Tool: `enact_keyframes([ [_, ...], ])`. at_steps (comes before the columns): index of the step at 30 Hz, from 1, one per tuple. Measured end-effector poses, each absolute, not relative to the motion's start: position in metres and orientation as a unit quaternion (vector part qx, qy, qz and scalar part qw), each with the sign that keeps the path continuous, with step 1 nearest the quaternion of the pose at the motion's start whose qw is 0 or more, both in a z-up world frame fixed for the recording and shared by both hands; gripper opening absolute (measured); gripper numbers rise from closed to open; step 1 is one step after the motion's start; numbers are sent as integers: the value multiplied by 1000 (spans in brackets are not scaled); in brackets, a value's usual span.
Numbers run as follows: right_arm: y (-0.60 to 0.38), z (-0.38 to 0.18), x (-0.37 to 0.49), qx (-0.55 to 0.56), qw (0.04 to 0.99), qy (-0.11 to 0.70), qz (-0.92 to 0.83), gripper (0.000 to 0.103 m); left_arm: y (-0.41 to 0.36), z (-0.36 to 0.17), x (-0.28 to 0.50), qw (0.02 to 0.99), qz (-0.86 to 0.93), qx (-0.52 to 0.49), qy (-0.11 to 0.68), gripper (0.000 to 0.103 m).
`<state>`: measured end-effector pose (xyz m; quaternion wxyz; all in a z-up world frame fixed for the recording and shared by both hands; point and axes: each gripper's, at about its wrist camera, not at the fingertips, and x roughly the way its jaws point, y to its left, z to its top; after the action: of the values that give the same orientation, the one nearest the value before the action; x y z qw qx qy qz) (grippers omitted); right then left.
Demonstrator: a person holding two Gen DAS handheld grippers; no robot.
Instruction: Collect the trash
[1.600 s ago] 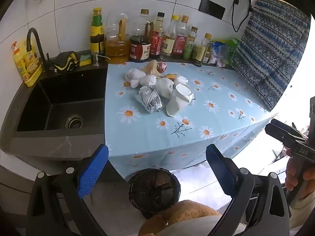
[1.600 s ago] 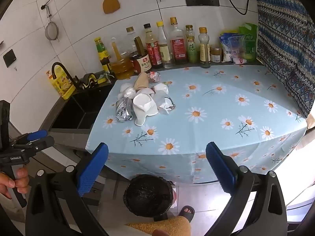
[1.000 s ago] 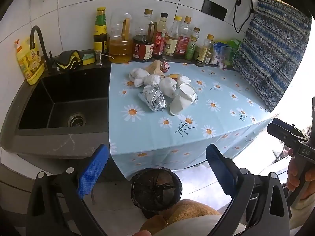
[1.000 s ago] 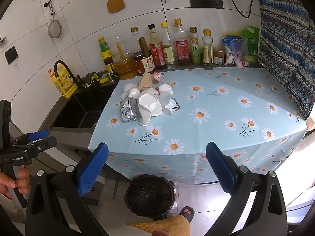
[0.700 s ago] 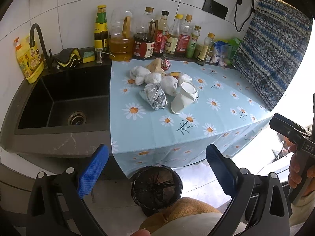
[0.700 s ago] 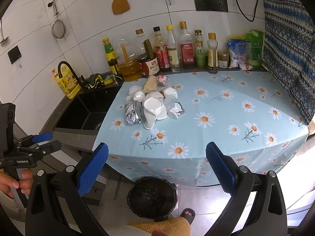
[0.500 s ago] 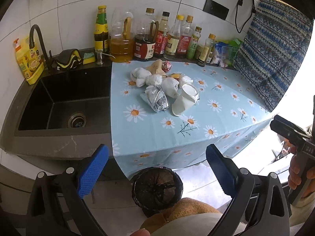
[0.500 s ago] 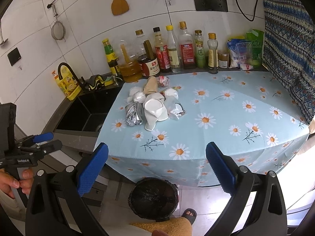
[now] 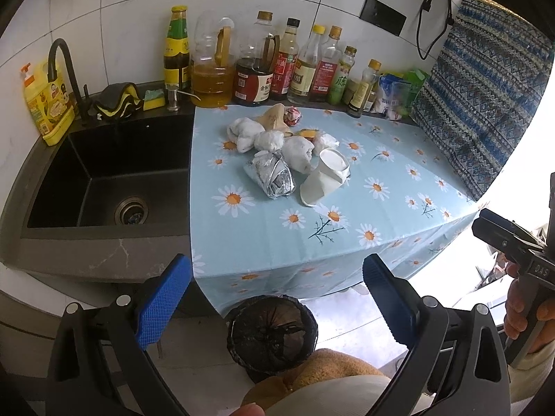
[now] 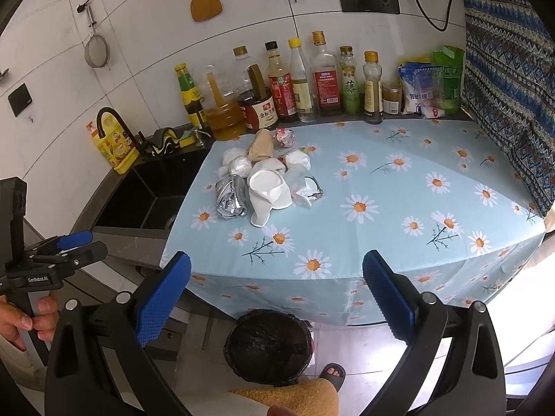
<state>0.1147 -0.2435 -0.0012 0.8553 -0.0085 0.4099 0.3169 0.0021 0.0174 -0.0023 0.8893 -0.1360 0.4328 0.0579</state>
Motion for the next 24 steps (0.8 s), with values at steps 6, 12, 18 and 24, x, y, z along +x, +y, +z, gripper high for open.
enact_keyframes([
  [6, -245, 1, 118, -15, 856, 410, 315, 98, 18, -3, 5, 887, 58, -141, 435, 96],
  [12, -245, 2, 117, -10, 856, 409, 315, 98, 17, -1, 7, 889, 57, -139, 433, 96],
  [18, -243, 2, 116, -4, 855, 412, 314, 98, 15, -2, 9, 888, 48, -140, 436, 96],
  [24, -241, 2, 114, 0, 857, 412, 311, 98, 17, -3, 7, 888, 47, -144, 434, 96],
])
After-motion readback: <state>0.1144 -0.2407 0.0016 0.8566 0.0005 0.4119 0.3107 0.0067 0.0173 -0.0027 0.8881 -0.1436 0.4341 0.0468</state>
